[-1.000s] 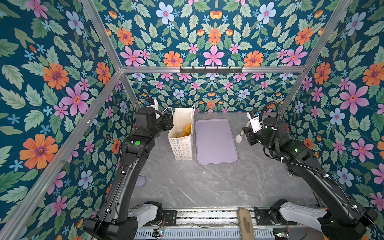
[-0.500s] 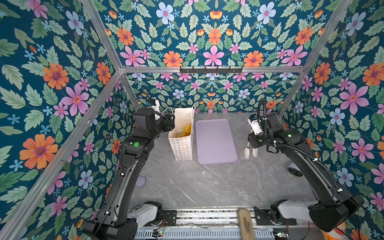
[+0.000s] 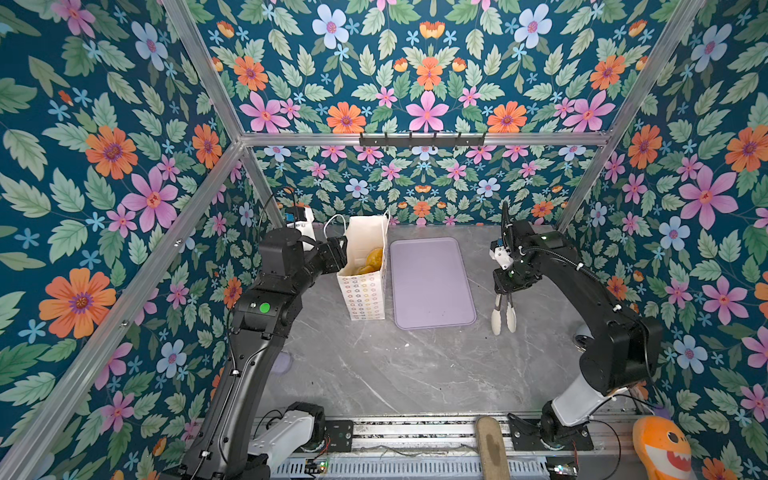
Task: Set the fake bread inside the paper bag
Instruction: 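Move the tongs away from the bag while the left gripper releases the bag rim, then lower the tongs to the table beside the tray and open the right gripper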
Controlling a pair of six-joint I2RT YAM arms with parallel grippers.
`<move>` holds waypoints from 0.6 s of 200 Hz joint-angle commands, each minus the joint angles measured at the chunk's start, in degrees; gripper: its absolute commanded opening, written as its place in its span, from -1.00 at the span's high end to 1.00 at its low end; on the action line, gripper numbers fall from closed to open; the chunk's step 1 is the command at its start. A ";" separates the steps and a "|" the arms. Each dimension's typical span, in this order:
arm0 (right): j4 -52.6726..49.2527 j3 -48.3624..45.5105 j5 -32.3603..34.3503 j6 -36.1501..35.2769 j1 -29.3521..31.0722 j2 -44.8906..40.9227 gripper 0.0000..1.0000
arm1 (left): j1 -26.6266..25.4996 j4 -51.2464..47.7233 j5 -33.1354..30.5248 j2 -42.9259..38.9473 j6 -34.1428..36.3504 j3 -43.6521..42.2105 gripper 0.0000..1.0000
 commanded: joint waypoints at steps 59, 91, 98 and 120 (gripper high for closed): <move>3.25 3.27 -3.13 -0.37 -3.64 12.26 0.16 | 0.01 0.46 0.23 0.42 0.71 0.27 -0.32; 7.32 3.81 -3.30 0.29 -4.76 15.69 0.17 | 0.09 0.55 0.65 1.00 0.40 0.66 -0.32; 8.34 3.81 -3.45 0.37 -5.00 16.16 0.17 | 0.03 0.51 0.64 1.16 0.40 0.79 -0.32; 11.40 3.46 -4.00 1.07 -5.67 17.47 0.17 | 0.07 0.59 0.81 1.37 0.16 0.85 -0.32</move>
